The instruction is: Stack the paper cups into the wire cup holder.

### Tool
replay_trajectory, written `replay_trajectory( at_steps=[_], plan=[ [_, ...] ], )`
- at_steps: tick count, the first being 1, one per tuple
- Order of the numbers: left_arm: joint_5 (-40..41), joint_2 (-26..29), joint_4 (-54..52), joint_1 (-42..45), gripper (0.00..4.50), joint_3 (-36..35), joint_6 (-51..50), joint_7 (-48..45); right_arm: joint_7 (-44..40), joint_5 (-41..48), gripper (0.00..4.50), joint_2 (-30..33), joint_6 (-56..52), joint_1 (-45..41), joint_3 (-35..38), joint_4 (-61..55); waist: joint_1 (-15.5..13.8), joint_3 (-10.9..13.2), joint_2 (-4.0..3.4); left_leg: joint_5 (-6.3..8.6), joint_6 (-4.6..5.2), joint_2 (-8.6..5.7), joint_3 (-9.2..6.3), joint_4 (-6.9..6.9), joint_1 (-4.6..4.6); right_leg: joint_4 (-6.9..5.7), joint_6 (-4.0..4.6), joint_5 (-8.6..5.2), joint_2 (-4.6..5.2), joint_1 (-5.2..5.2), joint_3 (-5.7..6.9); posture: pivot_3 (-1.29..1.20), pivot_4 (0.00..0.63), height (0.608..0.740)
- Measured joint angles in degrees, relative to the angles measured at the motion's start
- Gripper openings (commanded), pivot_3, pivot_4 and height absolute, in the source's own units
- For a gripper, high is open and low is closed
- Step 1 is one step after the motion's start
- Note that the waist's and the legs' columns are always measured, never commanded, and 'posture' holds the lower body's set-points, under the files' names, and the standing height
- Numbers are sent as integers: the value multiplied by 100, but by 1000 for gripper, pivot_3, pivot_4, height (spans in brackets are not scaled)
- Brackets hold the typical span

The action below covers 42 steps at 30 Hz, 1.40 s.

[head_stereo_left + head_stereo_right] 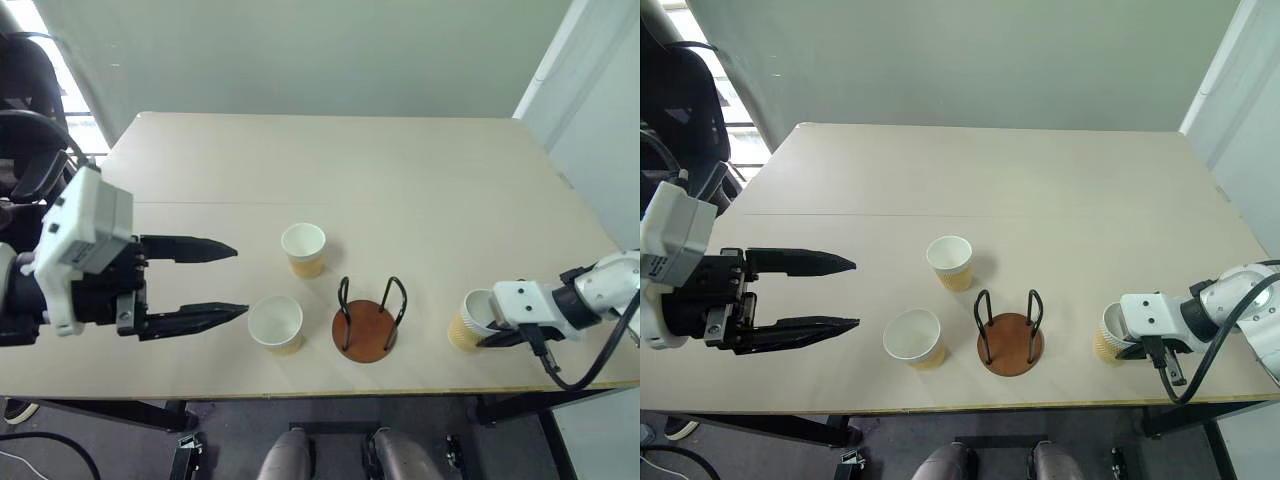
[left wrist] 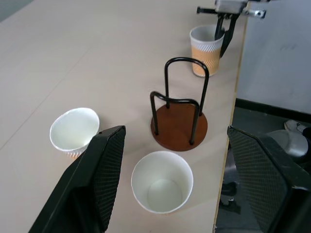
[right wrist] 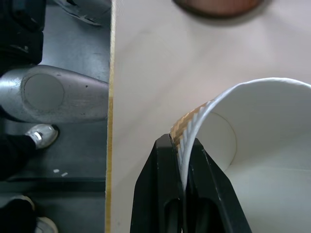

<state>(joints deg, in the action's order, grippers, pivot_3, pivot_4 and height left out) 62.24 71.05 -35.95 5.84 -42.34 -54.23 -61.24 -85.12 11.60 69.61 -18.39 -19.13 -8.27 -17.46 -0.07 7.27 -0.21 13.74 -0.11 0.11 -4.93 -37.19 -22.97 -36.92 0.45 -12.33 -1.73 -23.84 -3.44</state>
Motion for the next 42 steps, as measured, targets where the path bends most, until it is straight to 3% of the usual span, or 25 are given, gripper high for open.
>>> replay_trajectory(
  at_steps=[2,7,10,13,20,42],
  plan=[
    [-31,0,16,-18,3583,-43,1,-13,-187,303,10,-129,-90,-484,13,69,9,0,-1,-2,1,0,2,-1,0,-1,13,-5,0,-1,-1,0,150,740],
    [-252,-14,69,-243,3583,-163,19,-153,-314,1562,10,-732,-1040,-2620,336,173,75,3,-6,-15,3,7,15,7,6,-2,35,-10,-11,-6,-9,0,150,740],
    [-313,-45,123,-293,3583,-209,20,-219,-316,1661,10,-1123,-1147,-3642,316,464,77,3,-5,-15,5,17,14,10,4,-2,43,-11,-14,-10,-6,0,150,740],
    [-370,-68,122,-331,3583,-234,38,-226,-314,1773,10,-1625,-1233,-4073,205,606,63,2,-4,-12,8,20,15,12,1,-2,48,-13,-13,-10,-3,0,150,740],
    [-525,-145,90,-494,3583,-334,57,-240,-316,1663,10,-2382,-1167,-3906,-655,151,64,1,-2,-5,5,27,18,10,-2,-3,58,-11,-13,-14,7,0,150,740],
    [-385,-187,-111,-678,3583,-694,-93,-210,-661,762,10,-2271,-309,-3317,-1126,136,73,2,-3,2,3,38,38,3,5,-4,84,8,-12,-21,7,0,150,740]
  ],
)
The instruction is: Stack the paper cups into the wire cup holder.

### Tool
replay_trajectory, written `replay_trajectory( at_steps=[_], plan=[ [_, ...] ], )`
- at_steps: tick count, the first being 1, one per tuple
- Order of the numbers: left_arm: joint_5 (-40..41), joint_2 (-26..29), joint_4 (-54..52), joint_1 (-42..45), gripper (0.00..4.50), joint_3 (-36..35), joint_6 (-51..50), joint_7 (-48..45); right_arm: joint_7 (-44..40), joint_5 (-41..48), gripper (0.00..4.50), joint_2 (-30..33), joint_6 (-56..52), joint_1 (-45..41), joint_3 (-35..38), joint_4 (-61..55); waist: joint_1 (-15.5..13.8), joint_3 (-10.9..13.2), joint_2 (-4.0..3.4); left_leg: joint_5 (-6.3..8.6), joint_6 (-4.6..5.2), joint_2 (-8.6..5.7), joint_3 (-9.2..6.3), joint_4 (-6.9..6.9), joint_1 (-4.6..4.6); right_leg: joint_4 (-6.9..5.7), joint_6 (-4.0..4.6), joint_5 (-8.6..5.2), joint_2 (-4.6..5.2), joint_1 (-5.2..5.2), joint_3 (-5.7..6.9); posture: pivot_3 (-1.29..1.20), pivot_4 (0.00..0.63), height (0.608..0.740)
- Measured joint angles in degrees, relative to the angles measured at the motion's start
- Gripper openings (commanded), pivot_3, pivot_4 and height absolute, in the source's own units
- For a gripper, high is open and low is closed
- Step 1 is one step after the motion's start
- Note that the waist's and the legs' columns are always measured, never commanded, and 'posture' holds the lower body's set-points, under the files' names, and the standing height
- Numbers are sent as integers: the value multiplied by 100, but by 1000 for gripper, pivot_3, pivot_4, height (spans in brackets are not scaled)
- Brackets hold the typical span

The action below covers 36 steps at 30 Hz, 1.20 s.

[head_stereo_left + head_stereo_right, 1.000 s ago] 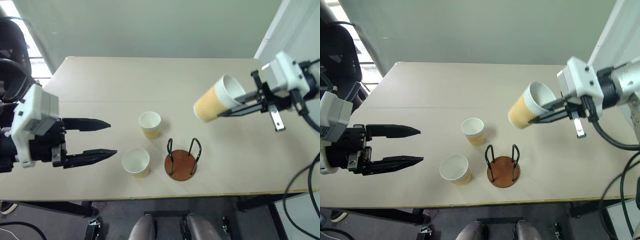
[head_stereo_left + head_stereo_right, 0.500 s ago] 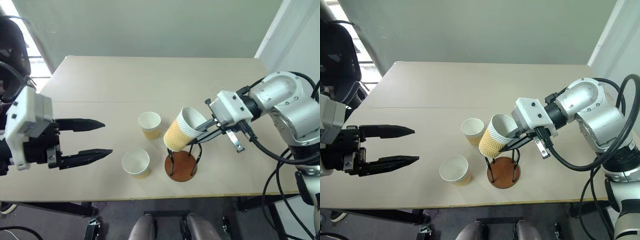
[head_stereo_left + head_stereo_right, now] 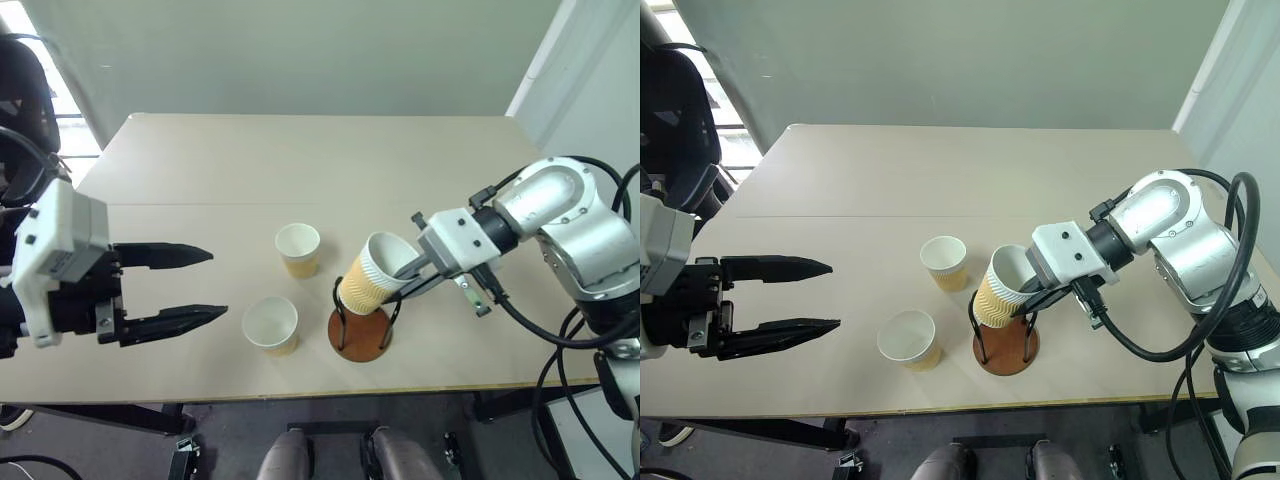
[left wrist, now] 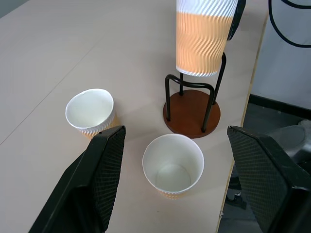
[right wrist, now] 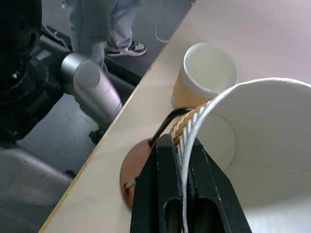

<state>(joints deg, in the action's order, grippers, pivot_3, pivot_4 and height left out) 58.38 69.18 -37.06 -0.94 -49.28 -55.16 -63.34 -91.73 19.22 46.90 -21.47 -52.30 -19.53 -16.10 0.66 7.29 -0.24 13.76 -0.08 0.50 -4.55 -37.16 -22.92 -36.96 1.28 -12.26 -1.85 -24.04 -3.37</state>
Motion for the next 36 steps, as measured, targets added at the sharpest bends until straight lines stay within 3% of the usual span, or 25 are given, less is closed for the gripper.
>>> replay_trajectory(
  at_steps=[14,18,28,32,36],
  plan=[
    [-10,41,-17,57,3583,1,1,5,-34,-317,10,-73,346,15,-130,43,1,0,0,1,0,2,2,0,-1,1,2,1,0,0,0,0,150,740],
    [6,82,-69,84,3583,1,1,10,-50,-320,841,-73,346,15,-134,43,1,0,0,1,-1,2,3,1,-1,1,2,1,0,0,0,0,150,740],
    [26,194,-67,112,3583,56,21,-130,-52,-322,4381,-70,314,14,-154,67,1,0,0,2,-2,3,3,1,-1,1,2,1,0,-1,0,0,150,740],
    [-184,472,-33,104,3583,391,247,-523,-38,-245,4449,113,107,18,-19,294,-9,1,-1,2,-2,2,4,-1,-6,3,3,1,0,-2,-2,0,150,740],
    [-911,788,5,53,3583,1353,931,-897,7,501,4449,789,-801,302,1015,483,-76,0,0,7,-3,2,6,0,-14,6,6,-2,0,-4,-6,0,150,740]
  ],
)
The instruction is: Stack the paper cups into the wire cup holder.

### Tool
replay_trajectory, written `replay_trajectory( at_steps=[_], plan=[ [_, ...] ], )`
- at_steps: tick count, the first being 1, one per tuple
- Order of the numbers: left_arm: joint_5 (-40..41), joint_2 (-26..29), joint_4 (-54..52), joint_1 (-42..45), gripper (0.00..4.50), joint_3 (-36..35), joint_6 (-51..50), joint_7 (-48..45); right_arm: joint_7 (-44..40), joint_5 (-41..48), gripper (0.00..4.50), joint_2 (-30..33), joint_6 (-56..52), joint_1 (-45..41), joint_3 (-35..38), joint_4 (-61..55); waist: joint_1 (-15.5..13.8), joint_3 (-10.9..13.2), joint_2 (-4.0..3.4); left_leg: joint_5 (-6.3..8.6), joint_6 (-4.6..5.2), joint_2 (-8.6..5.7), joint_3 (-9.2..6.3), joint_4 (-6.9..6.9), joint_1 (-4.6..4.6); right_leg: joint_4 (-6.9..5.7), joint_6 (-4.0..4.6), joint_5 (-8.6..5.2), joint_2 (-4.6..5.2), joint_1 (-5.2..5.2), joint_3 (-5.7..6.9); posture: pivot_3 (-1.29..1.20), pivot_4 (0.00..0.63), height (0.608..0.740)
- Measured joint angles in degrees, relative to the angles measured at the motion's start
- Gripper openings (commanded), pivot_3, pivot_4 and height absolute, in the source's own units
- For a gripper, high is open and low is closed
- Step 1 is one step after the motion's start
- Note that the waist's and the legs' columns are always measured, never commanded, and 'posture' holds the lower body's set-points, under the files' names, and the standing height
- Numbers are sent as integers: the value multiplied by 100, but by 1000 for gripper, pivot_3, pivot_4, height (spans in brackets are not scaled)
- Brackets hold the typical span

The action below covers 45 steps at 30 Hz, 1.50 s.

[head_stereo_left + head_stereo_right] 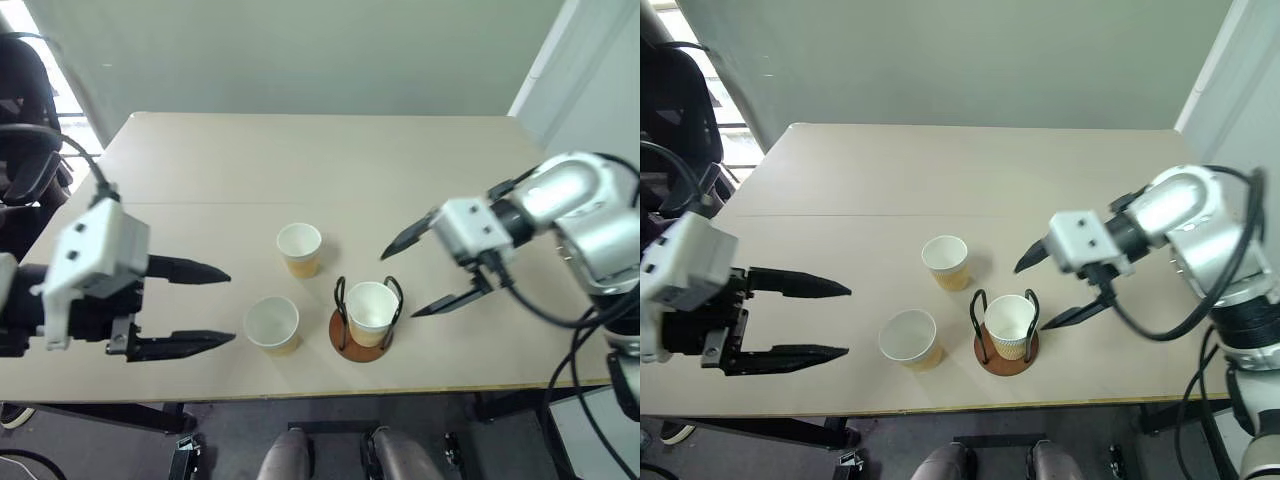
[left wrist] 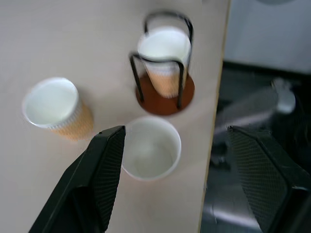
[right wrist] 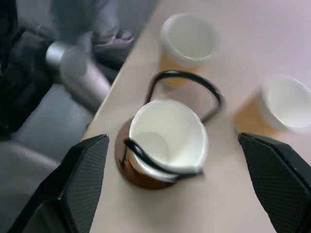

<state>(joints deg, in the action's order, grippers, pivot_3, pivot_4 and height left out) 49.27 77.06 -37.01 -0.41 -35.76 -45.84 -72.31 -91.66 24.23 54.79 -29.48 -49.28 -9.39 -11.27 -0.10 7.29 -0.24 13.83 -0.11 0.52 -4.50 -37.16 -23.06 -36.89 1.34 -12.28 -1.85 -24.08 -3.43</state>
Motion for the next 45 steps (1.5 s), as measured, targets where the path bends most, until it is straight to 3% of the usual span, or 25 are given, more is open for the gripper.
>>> replay_trajectory(
  at_steps=[4,8,14,22,28,45],
  plan=[
    [-212,76,-6,474,3583,1042,439,-80,438,1206,4449,405,-1273,513,1524,-104,-21,-2,8,13,-18,0,2,4,-3,0,3,-8,-1,-8,1,0,150,740],
    [-665,127,24,788,3583,1950,890,-216,1377,2361,4449,273,-2247,584,2684,-301,43,1,-1,15,-23,0,6,12,12,-3,-2,-12,-5,-9,-5,0,150,740],
    [-1635,125,364,1220,3583,3242,1590,-627,2423,3801,4449,291,-2996,858,3620,-916,39,0,0,17,-15,13,3,10,6,-5,-7,-32,-14,-9,-2,0,150,740],
    [-2506,-109,1059,1971,3583,4112,2100,-1017,2520,3993,4449,922,-3117,2273,4434,-1484,-16,0,0,30,0,13,4,0,-14,-2,-11,-33,-11,-13,-2,0,150,740],
    [-2851,-367,1314,2245,3583,4481,2262,-1281,1978,3858,4449,1379,-3035,3361,5111,-1713,-16,-2,-2,44,3,13,6,-2,-17,-1,-17,-36,-11,-15,0,0,150,740],
    [-3275,-865,1485,2402,3583,4937,2278,-1483,1911,3726,4449,1803,-2563,3490,5140,-1742,-5,-4,-5,46,12,13,7,-21,-17,-3,-62,-15,-12,-10,0,0,150,740]
  ],
)
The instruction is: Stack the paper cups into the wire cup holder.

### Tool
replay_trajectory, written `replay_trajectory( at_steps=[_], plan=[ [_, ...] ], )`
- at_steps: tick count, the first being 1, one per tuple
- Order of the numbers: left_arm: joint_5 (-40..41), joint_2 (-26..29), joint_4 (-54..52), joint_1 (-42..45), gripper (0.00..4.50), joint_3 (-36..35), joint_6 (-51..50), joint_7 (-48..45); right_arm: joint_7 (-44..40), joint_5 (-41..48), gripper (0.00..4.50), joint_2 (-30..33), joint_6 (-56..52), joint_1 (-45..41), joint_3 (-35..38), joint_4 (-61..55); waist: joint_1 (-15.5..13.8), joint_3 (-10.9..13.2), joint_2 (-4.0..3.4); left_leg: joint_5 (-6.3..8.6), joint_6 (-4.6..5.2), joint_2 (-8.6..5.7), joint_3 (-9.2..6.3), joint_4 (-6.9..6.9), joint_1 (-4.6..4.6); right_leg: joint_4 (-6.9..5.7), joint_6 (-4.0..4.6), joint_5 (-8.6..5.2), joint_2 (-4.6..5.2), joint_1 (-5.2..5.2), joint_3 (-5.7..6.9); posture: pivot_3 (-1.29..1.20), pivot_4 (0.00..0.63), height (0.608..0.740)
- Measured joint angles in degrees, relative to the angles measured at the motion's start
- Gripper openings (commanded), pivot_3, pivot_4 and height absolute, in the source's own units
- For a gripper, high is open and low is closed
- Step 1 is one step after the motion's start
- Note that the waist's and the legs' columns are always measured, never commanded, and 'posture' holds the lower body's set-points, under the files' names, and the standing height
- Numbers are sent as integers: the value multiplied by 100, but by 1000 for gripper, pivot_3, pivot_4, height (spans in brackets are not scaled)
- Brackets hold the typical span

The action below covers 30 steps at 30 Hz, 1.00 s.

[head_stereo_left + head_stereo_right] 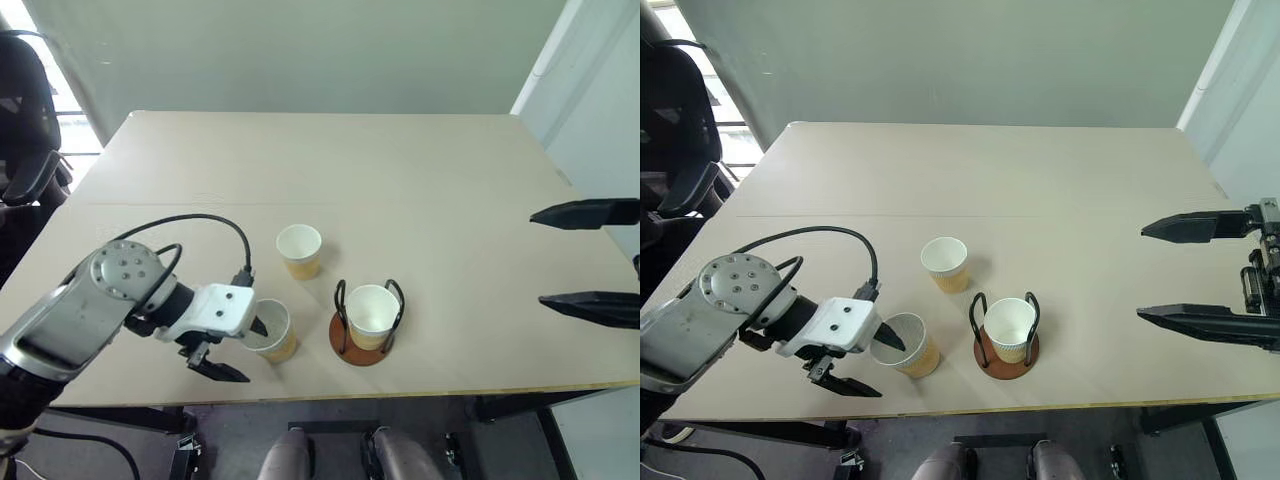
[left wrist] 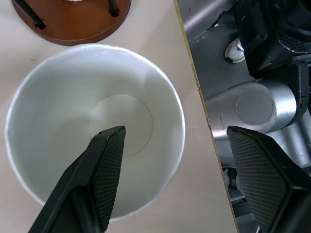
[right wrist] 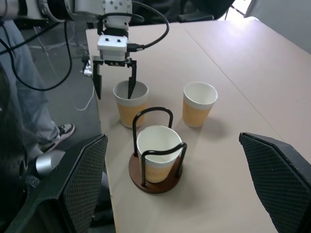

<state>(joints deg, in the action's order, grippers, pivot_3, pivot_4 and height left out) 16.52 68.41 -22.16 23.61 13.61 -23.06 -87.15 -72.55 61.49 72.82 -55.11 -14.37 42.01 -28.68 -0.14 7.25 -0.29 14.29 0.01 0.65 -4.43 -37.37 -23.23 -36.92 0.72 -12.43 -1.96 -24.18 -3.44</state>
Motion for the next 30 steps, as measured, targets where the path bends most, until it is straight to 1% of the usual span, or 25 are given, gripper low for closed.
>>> replay_trajectory(
  at_steps=[3,5,9,11,18,23,26,29,30],
  plan=[
    [-65,-49,1,5,2960,47,-26,0,-2,-25,4500,37,50,0,-40,23,0,0,0,2,4,0,0,-7,-2,0,-2,1,0,0,0,0,150,740],
    [-82,-76,11,30,2259,53,-42,0,-2,-48,4500,70,81,0,-45,32,-1,0,0,3,6,0,0,-13,-3,-1,-2,1,0,1,0,0,150,740],
    [-129,-163,22,137,701,69,-65,0,10,-55,4500,96,108,-3,-71,34,-1,0,-1,11,19,0,0,-38,-9,-3,-4,1,0,3,1,0,150,740],
    [-192,-203,67,188,29,70,-62,0,38,-73,4500,97,132,-7,-121,34,-2,-1,-2,17,26,0,0,-58,-16,-3,-7,3,-1,4,2,0,150,740],
    [-249,-297,324,325,29,70,12,-22,151,-99,4500,102,210,-33,-252,21,-1,-2,-4,18,37,0,3,-84,-18,-2,-2,1,0,13,-1,0,150,740],
    [-86,-428,869,858,29,21,3,-153,191,-101,4500,103,243,-64,-282,25,-11,-2,-4,12,46,-1,2,-87,-24,-2,2,6,0,11,-1,0,150,740],
    [270,-544,1278,1666,29,-166,-72,-277,207,-110,4500,133,336,-164,-304,49,-34,-2,-3,12,47,-1,2,-94,-33,0,-3,9,0,8,-1,0,150,740],
    [652,-659,1916,2814,29,-283,-125,-298,172,-116,4500,184,440,-268,-342,151,-50,-2,-3,15,52,-2,2,-100,-44,6,-51,39,3,3,-1,0,150,740],
    [740,-739,2122,3168,29,-341,-124,-302,140,-130,4500,203,467,-280,-365,170,-54,-2,-4,17,55,-3,2,-99,-48,9,-54,42,4,0,0,0,150,740]
  ],
)
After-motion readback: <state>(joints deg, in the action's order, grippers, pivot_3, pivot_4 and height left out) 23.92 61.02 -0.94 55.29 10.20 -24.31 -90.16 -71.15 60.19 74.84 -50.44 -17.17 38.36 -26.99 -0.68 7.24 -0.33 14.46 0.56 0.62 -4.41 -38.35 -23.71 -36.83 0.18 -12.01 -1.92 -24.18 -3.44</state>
